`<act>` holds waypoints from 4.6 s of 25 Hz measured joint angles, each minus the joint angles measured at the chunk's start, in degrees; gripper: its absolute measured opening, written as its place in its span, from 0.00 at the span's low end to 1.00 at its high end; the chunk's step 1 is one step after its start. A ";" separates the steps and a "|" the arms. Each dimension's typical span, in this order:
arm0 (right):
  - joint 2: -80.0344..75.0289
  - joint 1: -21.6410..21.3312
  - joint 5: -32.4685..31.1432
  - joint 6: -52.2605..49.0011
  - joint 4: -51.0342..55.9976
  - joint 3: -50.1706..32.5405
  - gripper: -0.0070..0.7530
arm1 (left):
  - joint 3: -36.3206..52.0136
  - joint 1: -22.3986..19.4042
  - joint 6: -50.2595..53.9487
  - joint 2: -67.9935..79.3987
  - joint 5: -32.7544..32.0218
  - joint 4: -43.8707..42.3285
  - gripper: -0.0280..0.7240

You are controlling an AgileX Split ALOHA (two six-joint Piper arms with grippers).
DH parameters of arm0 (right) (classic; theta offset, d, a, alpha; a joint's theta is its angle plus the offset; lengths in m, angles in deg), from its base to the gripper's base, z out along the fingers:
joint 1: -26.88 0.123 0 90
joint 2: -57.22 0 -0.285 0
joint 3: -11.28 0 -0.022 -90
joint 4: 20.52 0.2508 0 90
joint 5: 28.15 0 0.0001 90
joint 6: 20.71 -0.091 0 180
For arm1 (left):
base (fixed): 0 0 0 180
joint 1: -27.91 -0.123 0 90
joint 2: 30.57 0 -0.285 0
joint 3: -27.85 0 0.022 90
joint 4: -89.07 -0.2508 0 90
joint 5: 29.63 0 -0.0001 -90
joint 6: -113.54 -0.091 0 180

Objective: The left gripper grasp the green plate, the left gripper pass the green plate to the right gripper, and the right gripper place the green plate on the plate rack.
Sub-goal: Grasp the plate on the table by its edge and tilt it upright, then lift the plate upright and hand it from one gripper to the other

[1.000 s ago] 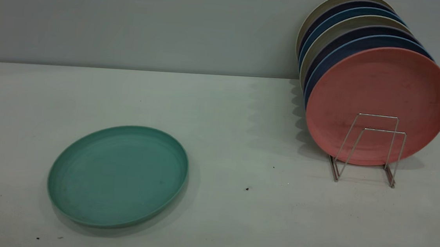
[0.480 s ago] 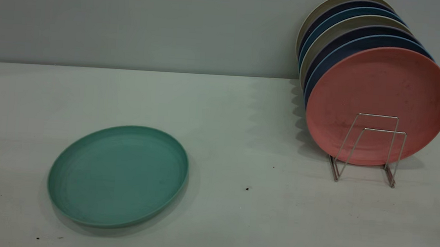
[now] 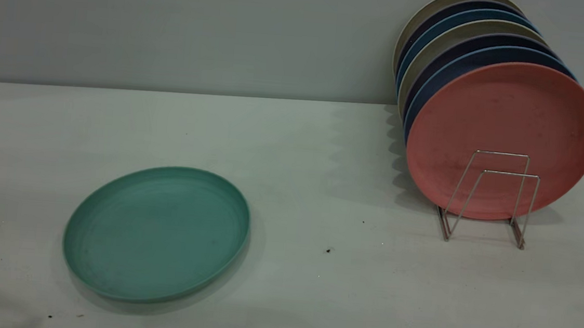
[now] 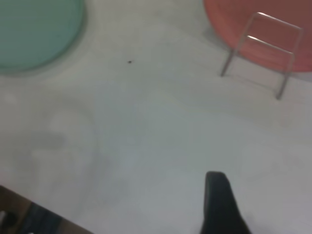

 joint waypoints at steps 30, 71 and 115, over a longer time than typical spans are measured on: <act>-6.17 0.00 1.53 9.91 11.95 0.00 0.63 | -11.51 -8.37 -55.44 51.73 1.67 53.58 0.72; -22.79 0.00 -1.26 28.37 38.70 0.24 0.62 | -13.67 -8.41 -76.68 61.55 -9.40 70.62 0.06; -53.10 6.85 -8.60 56.37 69.12 8.28 0.57 | -13.62 7.11 -76.65 49.93 -15.88 66.52 0.06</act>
